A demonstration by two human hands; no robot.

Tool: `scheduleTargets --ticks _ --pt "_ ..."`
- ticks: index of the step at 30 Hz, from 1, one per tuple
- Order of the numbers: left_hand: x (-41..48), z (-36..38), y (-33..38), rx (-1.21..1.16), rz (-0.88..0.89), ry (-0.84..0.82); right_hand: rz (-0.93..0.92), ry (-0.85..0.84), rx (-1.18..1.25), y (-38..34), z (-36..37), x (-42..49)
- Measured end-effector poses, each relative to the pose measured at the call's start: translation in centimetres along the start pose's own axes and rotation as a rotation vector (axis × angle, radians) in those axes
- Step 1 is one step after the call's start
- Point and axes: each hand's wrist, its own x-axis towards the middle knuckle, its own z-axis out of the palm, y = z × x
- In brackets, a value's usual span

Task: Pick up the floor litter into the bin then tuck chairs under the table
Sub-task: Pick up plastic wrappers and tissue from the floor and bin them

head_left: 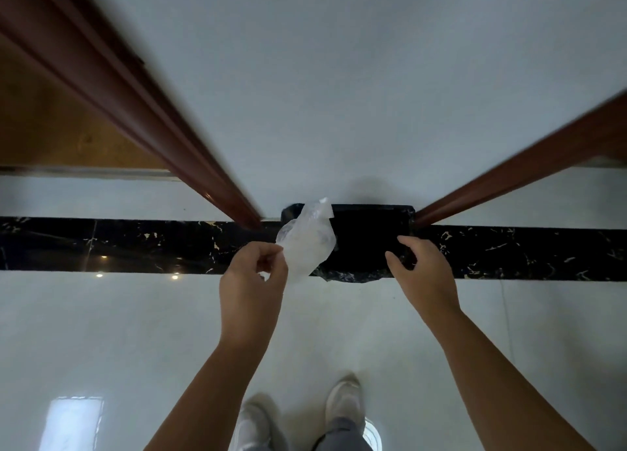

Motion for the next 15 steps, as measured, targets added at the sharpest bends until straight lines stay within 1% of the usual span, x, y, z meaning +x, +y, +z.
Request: scheduleTargets --ticks 2,6,12,15 --pt "0.4 1.3 0.5 -0.041 -0.034 -0.026 -0.009 0.012 -0.026 0.7 -1.4 -0.4" --pt "1.5 4.4 1.2 -0.037 -0.020 -0.110 -0.031 0.038 -0.056 1.7 -3.6 -0.7" --pt "3.0 8.9 0.9 0.070 0.025 -0.248 -0.061 0.086 -0.075 2.5 -5.0 -0.2" --pt "3.9 9.8 0.5 0.135 0.020 -0.333 -0.083 0.095 -0.082 2.6 -4.9 -0.1"
